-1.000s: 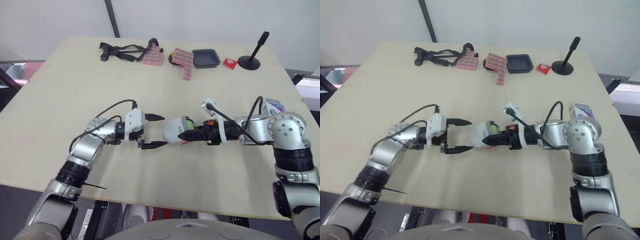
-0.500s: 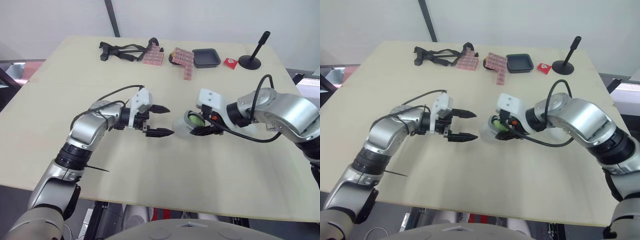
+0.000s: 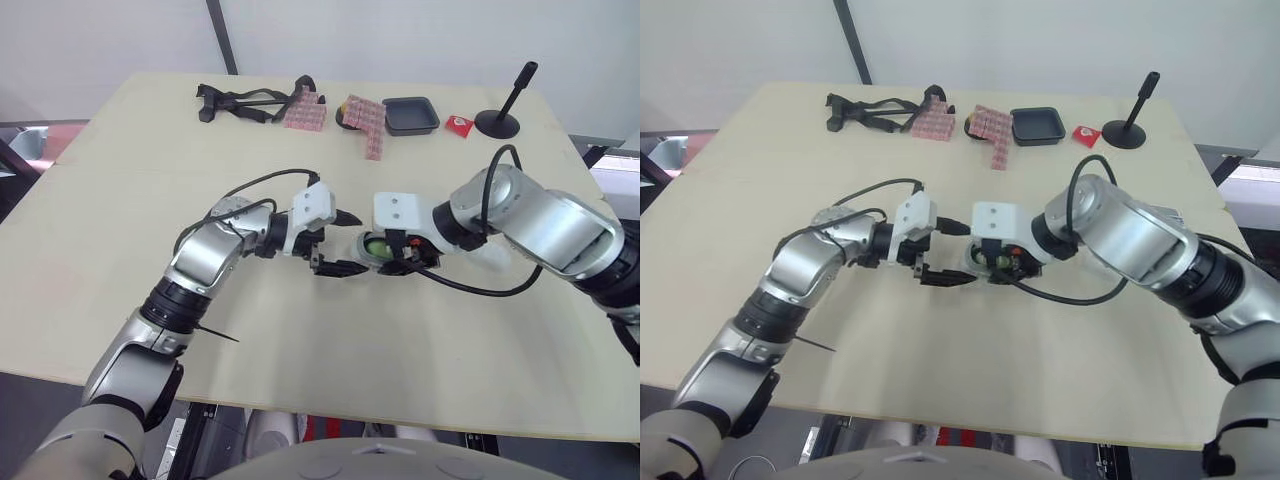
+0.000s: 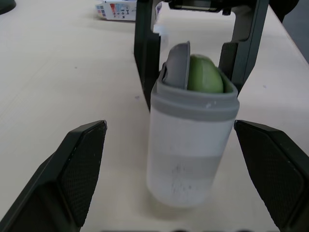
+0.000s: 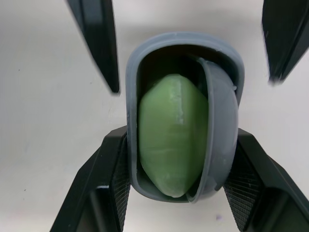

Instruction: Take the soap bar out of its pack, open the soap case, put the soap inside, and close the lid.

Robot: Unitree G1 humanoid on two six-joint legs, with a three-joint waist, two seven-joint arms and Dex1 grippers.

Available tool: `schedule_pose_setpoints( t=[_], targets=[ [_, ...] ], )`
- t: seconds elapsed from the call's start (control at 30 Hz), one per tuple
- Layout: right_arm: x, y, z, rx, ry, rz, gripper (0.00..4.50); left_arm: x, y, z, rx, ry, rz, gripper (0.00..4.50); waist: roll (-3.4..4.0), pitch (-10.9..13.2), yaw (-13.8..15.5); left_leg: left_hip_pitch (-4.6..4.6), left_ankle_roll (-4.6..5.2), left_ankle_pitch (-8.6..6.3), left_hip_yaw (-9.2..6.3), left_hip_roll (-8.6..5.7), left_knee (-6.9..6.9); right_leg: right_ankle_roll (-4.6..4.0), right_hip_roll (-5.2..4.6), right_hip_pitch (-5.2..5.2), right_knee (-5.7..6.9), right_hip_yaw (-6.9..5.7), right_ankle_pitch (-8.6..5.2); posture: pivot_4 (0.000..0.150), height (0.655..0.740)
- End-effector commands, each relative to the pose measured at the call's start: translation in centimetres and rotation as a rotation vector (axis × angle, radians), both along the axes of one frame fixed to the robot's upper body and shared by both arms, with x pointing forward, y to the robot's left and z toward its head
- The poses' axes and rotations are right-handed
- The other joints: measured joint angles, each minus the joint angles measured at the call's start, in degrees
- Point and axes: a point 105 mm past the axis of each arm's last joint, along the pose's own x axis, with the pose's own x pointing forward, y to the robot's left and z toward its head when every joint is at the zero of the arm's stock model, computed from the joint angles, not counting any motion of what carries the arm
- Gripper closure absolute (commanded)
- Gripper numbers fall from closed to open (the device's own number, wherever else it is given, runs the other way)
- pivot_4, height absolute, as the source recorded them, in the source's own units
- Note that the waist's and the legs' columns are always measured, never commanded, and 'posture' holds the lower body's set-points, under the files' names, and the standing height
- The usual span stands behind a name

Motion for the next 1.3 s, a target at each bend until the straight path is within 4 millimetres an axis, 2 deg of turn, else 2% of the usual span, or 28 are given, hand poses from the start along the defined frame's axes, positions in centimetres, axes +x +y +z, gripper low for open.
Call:
schedule_pose_setpoints(
  t=[0.03,0.47,1.3],
  targets=[
    [0.21,0.48,1.16,0.006,-0.053,0.023,2.34,-0.32,-0.53,0.54,-0.016,-0.047,-0.025,0.01,0.0,0.0,0.0,0.0,0.0,0.0,0.0,0.0,0.01,0.0,-0.01,0.0,0.01,0.0,0.0,0.15,0.74],
    [0.32,0.56,1.29,-0.002,-0.064,0.026,2.34,-0.15,-1.14,0.17,-0.006,-0.094,-0.038,0.01,0.0,0.0,0.0,0.02,0.01,0.01,0.0,0.0,0.06,0.0,-0.03,0.0,0.09,0.03,0.0,0.15,0.74],
    [0.32,0.01,0.7,-0.022,-0.057,0.027,2.34,-0.14,-0.8,0.63,-0.026,-0.107,-0.04,0.01,0.0,0.0,0.0,0.04,0.02,0.01,0.0,0.01,0.11,-0.01,-0.07,0.0,0.17,0.06,0.0,0.15,0.74]
  ],
)
